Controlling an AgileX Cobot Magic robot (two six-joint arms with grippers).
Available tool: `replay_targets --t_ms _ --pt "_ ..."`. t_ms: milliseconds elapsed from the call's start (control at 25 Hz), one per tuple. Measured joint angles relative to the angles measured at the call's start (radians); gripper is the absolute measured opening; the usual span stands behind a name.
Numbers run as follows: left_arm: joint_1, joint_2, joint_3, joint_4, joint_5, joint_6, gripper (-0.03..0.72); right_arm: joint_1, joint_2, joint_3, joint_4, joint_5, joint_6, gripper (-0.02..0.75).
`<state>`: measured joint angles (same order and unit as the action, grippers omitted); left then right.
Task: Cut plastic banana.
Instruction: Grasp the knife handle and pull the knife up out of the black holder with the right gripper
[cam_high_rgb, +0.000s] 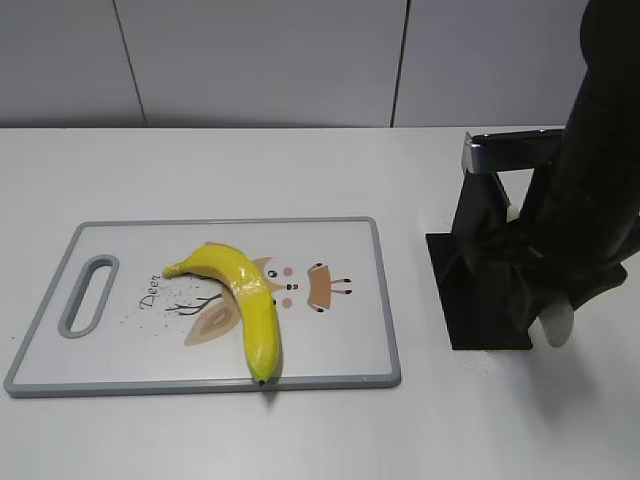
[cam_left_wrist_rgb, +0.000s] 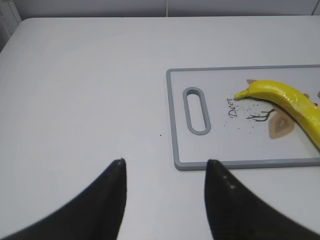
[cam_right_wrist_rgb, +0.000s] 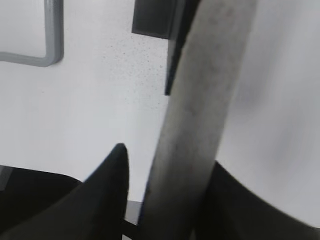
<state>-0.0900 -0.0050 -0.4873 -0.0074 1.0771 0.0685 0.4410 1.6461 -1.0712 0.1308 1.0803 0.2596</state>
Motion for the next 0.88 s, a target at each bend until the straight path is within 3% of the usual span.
replay_targets --t_ms 80,120,880 --pt "0.0 0.0 0.0 0.0 0.0 0.0 0.49 0.0 0.0 0.0 -0.014 0.004 0.016 0.226" --pt "0.0 0.0 0.0 0.0 0.0 0.0 0.49 -0.002 0.0 0.0 -0.024 0.006 0.03 0.211" --pt "0.0 0.0 0.0 0.001 0.0 0.0 0.49 -0.003 -0.102 -0.006 -0.021 0.013 0.056 0.204"
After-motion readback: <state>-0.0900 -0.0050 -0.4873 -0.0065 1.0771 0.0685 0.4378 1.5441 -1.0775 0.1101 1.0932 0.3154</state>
